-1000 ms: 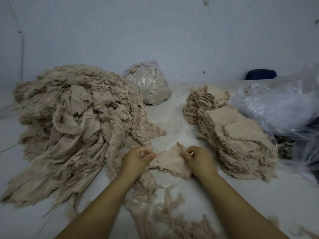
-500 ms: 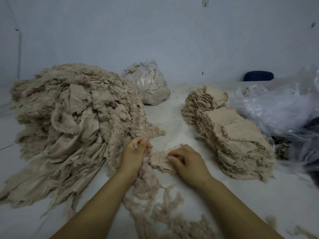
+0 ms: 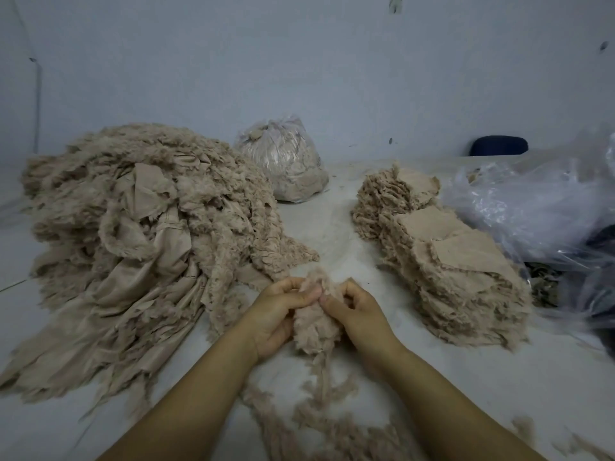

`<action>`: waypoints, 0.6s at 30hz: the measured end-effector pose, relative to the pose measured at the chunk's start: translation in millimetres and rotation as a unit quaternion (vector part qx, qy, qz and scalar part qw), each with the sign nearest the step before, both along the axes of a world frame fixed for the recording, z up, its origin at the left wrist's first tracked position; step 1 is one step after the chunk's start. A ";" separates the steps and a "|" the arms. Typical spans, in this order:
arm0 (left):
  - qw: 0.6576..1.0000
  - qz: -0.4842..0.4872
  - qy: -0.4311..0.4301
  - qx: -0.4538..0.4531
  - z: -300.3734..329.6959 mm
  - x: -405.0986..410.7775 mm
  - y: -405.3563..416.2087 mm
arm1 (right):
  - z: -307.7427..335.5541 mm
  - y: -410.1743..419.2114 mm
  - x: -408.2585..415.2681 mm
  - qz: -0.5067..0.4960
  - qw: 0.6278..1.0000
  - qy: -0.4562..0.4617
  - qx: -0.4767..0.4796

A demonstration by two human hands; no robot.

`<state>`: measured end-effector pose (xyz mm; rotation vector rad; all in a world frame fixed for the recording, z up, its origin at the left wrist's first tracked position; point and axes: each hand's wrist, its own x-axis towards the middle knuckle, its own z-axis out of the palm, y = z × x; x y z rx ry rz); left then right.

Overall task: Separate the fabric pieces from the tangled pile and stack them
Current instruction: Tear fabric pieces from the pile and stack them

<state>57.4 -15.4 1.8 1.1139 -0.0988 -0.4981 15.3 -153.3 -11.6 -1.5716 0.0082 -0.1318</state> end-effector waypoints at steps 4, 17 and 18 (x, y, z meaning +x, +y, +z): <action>0.999 0.035 -0.014 -0.011 -0.5 2.7 0.8 | 1.5 -4.7 -0.6 -0.039 0.997 -0.016 0.059; 0.998 0.065 -0.004 -0.011 -2.1 2.6 -2.0 | -0.4 0.2 -6.5 -0.073 0.925 -0.258 -0.270; 0.997 0.073 -0.009 -0.004 -1.7 2.9 -1.5 | 0.5 -1.3 -5.4 -0.096 0.930 -0.246 -0.255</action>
